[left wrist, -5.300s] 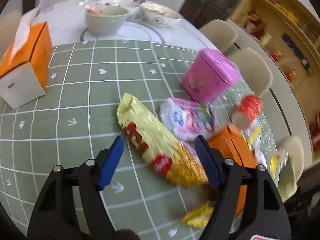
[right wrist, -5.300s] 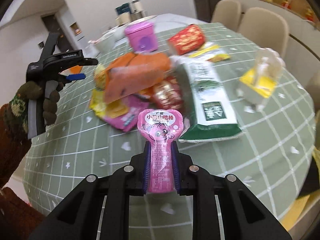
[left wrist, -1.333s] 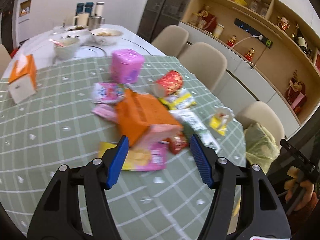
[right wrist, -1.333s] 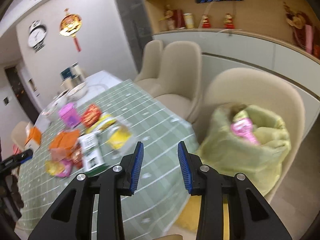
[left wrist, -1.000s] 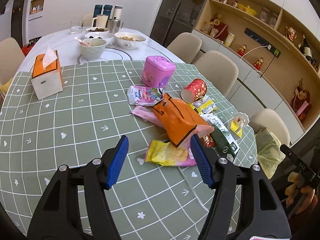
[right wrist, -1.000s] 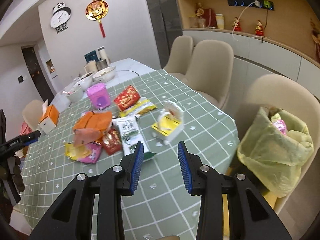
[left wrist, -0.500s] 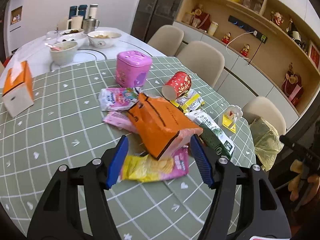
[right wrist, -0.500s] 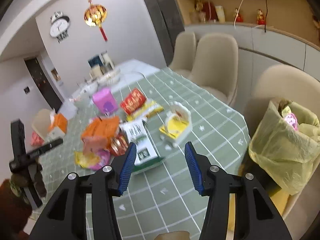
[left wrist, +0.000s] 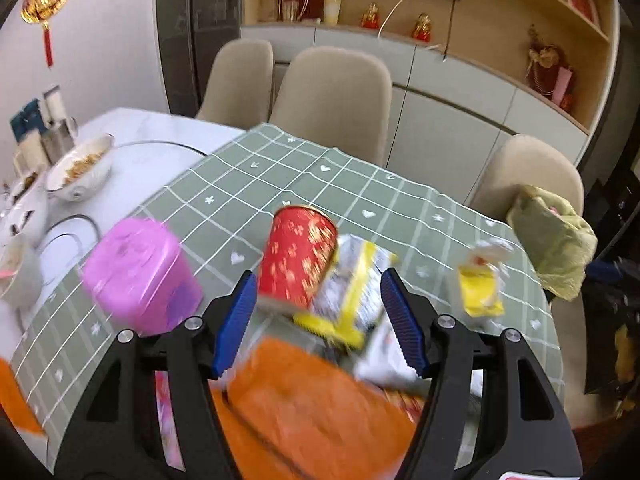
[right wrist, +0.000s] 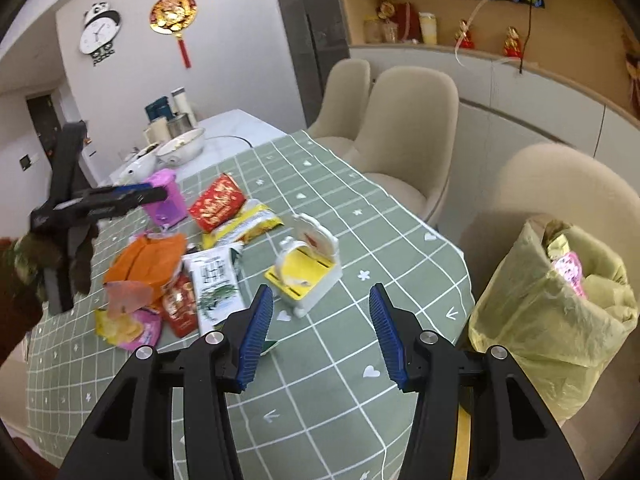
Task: Collect trash
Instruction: 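Grasp the red paper cup with the left tool, then grasp the yellow-pink chip bag with the right tool while the left holds the red cup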
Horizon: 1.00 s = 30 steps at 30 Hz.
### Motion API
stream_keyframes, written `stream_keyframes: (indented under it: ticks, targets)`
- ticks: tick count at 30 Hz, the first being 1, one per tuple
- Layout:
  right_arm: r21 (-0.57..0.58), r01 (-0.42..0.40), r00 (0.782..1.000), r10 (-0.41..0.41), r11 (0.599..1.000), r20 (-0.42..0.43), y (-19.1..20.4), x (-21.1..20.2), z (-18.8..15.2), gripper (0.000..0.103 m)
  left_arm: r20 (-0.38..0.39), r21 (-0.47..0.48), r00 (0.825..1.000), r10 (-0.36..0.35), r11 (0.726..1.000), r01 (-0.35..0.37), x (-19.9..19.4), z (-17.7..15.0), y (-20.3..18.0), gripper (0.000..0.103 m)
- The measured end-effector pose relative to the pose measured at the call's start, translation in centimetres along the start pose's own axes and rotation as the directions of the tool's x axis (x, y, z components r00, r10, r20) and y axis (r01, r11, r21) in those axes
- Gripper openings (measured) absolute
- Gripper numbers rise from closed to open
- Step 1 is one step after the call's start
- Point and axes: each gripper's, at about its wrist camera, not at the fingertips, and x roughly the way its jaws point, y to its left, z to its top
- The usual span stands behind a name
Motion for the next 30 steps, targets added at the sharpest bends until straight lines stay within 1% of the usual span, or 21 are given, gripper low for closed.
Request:
stream_keyframes:
  ticks: [2, 4, 7, 9, 10, 11, 14, 17, 20, 23, 26, 28, 30]
  targets:
    - [0.011, 0.008, 1.0, -0.008, 1.0, -0.015, -0.4, 1.2, -0.2, 0.048, -0.066, -0.013, 0.998, 0.003, 1.0, -0.003, 3.1, 1.2, 0.9, 0.061]
    - [0.017, 0.017, 1.0, -0.017, 1.0, -0.025, -0.6, 2.1, -0.3, 0.048, -0.131, 0.004, 0.991, 0.01, 1.0, -0.01, 5.9, 1.9, 1.4, 0.061]
    - [-0.004, 0.024, 0.999, -0.024, 1.0, -0.046, -0.5, 3.4, -0.4, 0.048, -0.169, 0.041, 0.985, 0.034, 0.999, -0.027, 8.7, 2.3, 1.4, 0.061]
    - [-0.047, 0.024, 0.997, -0.027, 0.999, -0.069, -0.1, 4.2, -0.6, 0.048, -0.208, 0.033, 0.978, 0.027, 0.999, -0.02, 10.1, 2.3, 1.5, 0.06]
    - [-0.056, 0.022, 0.997, -0.026, 0.998, -0.073, 0.1, 4.4, -0.6, 0.048, -0.224, 0.025, 0.974, 0.03, 0.999, -0.025, 10.3, 2.3, 1.6, 0.057]
    - [-0.065, 0.015, 0.997, -0.02, 0.998, -0.079, 0.3, 4.7, -0.6, 0.048, -0.222, 0.01, 0.974, 0.035, 0.999, -0.033, 10.2, 2.4, 1.7, 0.055]
    - [-0.067, -0.009, 0.997, 0.004, 0.998, -0.082, 0.9, 5.1, -0.4, 0.048, -0.186, -0.069, 0.983, -0.008, 0.998, -0.005, 8.2, 2.4, 1.6, 0.054]
    - [-0.069, -0.052, 0.996, 0.046, 0.996, -0.078, 1.8, 5.1, -0.1, 0.048, -0.122, -0.158, 0.992, -0.029, 0.987, 0.01, 3.8, 1.4, 1.3, 0.054]
    - [-0.077, -0.101, 0.992, 0.095, 0.992, -0.078, 3.1, 5.0, -0.1, 0.048, -0.048, -0.222, 0.998, -0.043, 0.975, 0.031, -1.2, -0.6, 1.3, 0.055]
    - [-0.097, -0.167, 0.983, 0.158, 0.981, -0.09, 5.0, 5.1, 0.0, 0.048, 0.007, -0.285, 1.0, -0.005, 0.959, 0.007, -5.7, -3.4, 1.9, 0.055]
    - [-0.146, -0.23, 0.969, 0.212, 0.962, -0.129, 7.7, 5.3, 0.3, 0.048, 0.048, -0.352, 0.997, 0.067, 0.935, -0.046, -9.5, -6.6, 3.0, 0.055]
    - [-0.192, -0.254, 0.962, 0.228, 0.948, -0.147, 9.7, 5.5, 0.2, 0.048, 0.053, -0.411, 0.992, 0.111, 0.908, -0.08, -11.7, -9.1, 3.8, 0.056]
    - [-0.209, -0.294, 0.948, 0.257, 0.933, -0.185, 11.5, 5.9, 0.0, 0.048, 0.052, -0.466, 0.99, 0.131, 0.88, -0.092, -13.4, -11.7, 4.5, 0.056]
